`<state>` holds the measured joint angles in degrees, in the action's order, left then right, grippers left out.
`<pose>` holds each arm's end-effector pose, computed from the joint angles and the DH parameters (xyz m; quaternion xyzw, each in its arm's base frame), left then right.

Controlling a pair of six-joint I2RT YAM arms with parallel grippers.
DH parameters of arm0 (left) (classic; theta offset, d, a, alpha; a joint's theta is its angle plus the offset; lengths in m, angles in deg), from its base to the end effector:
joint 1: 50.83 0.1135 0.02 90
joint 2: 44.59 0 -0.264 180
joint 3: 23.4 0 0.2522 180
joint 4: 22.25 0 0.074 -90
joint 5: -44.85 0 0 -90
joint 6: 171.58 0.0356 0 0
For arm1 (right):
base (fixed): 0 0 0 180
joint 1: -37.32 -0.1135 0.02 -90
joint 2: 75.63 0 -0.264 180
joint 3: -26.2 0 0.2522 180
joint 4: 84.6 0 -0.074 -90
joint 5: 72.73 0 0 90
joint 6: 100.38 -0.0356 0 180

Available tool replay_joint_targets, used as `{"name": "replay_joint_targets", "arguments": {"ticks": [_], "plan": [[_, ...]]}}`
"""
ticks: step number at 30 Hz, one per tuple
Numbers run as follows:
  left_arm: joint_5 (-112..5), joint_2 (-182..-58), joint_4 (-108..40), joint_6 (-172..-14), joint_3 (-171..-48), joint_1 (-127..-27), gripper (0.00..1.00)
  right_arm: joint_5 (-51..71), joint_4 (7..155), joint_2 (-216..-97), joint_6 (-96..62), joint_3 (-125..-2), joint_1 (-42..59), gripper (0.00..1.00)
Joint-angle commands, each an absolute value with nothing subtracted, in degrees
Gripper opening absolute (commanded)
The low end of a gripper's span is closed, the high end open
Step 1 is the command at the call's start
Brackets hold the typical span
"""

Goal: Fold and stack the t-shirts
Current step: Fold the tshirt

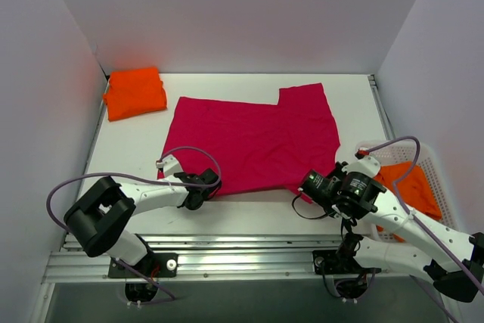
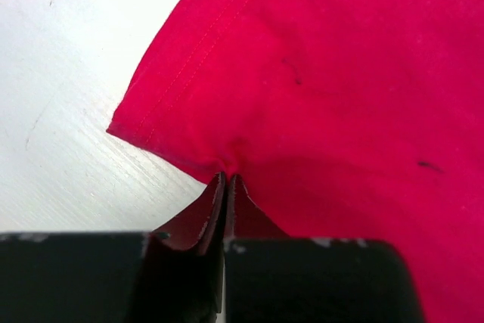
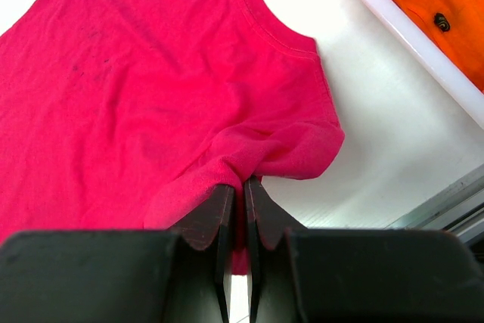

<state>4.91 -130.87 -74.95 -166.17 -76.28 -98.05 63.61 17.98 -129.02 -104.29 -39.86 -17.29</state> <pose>0.1695 -0.1429 0.1415 -0.3037 0.8532 0.1445 0.3986 0.1083 0.1079 0.2916 0.3827 0.8160 0.0893 0.4241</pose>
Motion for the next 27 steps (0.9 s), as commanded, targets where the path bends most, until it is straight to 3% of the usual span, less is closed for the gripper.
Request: {"name": "replay_joint_targets", "arguments": {"ticks": [1, 15, 27], "plan": [[6.35, -130.03, -76.88, -168.85, -76.80, -98.29, 0.02, 67.98, 14.49, -128.46, -104.25, -41.44, -16.73, 0.00], [3.36, -111.49, -81.80, -154.44, -81.98, -99.88, 0.02, 61.04, 21.60, -133.73, -100.82, -36.97, -16.73, 0.00], [-0.06, -110.33, -74.61, -140.13, -86.91, -93.55, 0.02, 65.33, 20.21, -135.83, -101.26, -42.75, -15.94, 0.00]]}}
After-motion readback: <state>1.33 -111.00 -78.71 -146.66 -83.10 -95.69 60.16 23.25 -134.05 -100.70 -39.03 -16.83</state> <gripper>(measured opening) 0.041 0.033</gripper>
